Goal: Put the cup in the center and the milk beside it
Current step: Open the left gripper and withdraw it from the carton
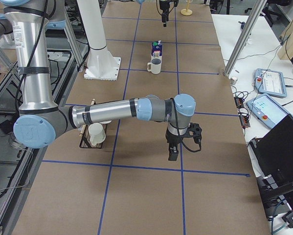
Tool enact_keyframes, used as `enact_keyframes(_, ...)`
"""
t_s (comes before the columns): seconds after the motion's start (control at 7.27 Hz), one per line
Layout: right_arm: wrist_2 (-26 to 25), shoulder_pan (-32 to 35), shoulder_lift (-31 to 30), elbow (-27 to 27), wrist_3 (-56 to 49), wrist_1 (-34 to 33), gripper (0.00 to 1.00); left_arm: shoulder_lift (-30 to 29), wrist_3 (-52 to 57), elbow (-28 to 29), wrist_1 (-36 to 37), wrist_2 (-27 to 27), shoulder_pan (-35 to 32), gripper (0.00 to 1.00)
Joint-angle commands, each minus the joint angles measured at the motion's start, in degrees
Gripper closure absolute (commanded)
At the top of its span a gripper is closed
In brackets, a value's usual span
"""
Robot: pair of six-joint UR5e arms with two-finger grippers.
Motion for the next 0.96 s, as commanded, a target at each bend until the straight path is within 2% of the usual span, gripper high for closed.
enact_keyframes(0.0, -0.03, -0.11, 0.00, -0.13, -0.21, 0.00, 0.00, 11.80, 24.25, 1.03, -0.64, -6.97, -13.60, 0.01)
enact_keyframes(0.28, -0.03, -0.11, 0.00, -0.22, -0.30, 0.00, 0.00, 20.25, 42.28, 7.33, -1.43, -10.74, -24.85, 0.01)
enact_keyframes(0.55, -0.03, -0.11, -0.09, -0.22, -0.30, 0.00, 0.00, 22.84, 50.95, 19.79, -7.72, -11.30, -33.39, 0.01)
enact_keyframes(0.69, -0.03, -0.11, -0.18, -0.22, -0.30, 0.00, 0.00, 26.76, 50.54, 20.46, -12.73, -14.17, -34.91, 0.01)
enact_keyframes(0.83, -0.03, -0.11, -0.18, -0.13, -0.30, 0.09, 0.00, 28.89, 50.19, 19.77, -14.78, -18.46, -37.19, 0.01)
